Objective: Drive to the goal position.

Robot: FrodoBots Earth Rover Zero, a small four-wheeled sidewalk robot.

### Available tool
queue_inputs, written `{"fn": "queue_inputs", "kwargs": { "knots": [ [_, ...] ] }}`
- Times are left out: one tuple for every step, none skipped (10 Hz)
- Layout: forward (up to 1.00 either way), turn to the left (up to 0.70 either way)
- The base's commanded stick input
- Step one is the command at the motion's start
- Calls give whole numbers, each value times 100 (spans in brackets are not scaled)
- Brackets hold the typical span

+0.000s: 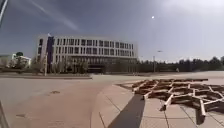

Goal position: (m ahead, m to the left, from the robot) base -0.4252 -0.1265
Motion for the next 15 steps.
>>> {"fn": "queue_inputs", "kwargs": {
  "knots": [
    [5, 0],
    [5, 0],
    [5, 0],
    [5, 0],
    [5, 0],
    [5, 0],
    [5, 0],
    [5, 0],
    [5, 0],
    [5, 0],
    [5, 0],
    [5, 0],
    [5, 0],
    [5, 0],
    [5, 0]
  ]
}}
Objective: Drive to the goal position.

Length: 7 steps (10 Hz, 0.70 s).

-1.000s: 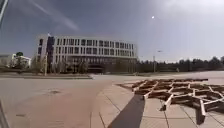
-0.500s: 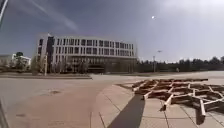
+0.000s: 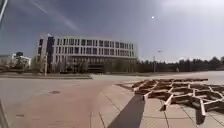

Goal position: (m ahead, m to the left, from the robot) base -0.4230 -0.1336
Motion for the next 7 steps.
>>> {"fn": "queue_inputs", "kwargs": {
  "knots": [
    [5, 0],
    [5, 0],
    [5, 0],
    [5, 0],
    [5, 0],
    [5, 0],
    [5, 0]
  ]
}}
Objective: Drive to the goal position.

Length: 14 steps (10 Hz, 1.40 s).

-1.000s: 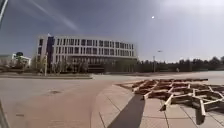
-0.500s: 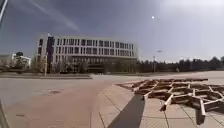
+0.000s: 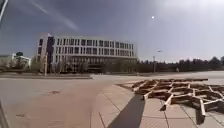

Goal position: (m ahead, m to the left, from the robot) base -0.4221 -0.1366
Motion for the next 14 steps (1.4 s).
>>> {"fn": "queue_inputs", "kwargs": {
  "knots": [
    [5, 0],
    [4, 0],
    [4, 0],
    [5, 0],
    [5, 0],
    [5, 0],
    [5, 0],
    [5, 0],
    [5, 0],
    [5, 0],
    [5, 0],
    [5, 0],
    [5, 0],
    [5, 0]
  ]
}}
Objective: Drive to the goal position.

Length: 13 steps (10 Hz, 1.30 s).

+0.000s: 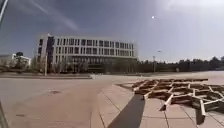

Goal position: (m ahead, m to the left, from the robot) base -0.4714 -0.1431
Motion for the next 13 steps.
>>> {"fn": "queue_inputs", "kwargs": {
  "knots": [
    [5, 0],
    [5, 0],
    [5, 0],
    [5, 0],
    [5, 0],
    [5, 0],
    [5, 0],
    [5, 0],
    [5, 0],
    [5, 0],
    [5, 0],
    [5, 0],
    [5, 0]
  ]
}}
